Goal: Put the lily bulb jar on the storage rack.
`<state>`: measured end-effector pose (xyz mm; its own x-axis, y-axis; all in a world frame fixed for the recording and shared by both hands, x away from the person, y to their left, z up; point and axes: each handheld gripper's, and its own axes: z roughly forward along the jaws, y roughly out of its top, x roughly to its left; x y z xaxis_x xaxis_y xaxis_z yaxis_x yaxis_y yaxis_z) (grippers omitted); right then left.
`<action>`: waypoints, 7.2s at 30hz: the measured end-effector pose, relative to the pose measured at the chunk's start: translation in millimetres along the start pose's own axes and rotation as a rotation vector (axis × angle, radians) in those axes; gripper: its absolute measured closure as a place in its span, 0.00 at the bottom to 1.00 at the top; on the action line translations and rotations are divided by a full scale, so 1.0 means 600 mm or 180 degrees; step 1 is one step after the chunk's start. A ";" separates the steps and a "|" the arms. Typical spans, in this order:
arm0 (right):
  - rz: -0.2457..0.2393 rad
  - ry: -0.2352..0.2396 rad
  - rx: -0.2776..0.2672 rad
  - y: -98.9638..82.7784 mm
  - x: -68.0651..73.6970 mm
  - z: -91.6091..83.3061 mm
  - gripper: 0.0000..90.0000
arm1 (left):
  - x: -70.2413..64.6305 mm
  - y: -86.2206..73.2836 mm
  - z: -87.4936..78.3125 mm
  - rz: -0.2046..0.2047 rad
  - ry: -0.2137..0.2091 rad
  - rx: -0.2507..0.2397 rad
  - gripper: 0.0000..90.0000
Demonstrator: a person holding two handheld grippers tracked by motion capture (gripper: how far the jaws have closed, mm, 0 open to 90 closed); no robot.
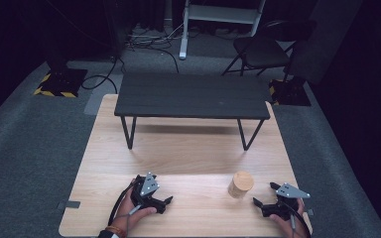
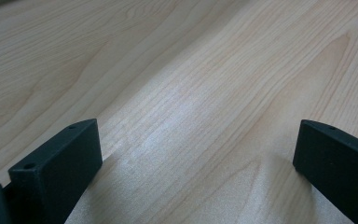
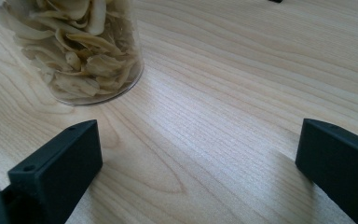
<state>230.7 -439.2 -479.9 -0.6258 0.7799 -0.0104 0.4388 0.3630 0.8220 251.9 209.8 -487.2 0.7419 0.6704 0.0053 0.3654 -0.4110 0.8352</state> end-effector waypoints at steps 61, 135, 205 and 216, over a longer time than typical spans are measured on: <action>-0.0603 0.0786 0.0236 0.163 0.015 0.074 0.28 | 0.001 0.000 0.000 -0.0002 -0.0004 0.0001 0.01; 0.0258 -0.0132 -0.0258 0.589 -0.021 0.113 0.08 | 0.001 0.001 0.000 -0.0001 -0.0004 0.0003 0.01; -0.0277 -0.0107 -0.0223 0.051 0.052 -0.010 0.06 | 0.000 0.001 0.000 -0.0001 0.0002 0.0004 0.01; -0.0214 -0.0054 -0.0027 0.032 0.050 0.011 0.06 | 0.000 0.001 0.000 -0.0002 0.0006 0.0002 0.01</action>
<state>224.9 -405.4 -468.0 -0.6427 0.7624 -0.0754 0.3905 0.4107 0.8239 251.9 209.4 -487.0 0.7408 0.6717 0.0059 0.3662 -0.4111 0.8348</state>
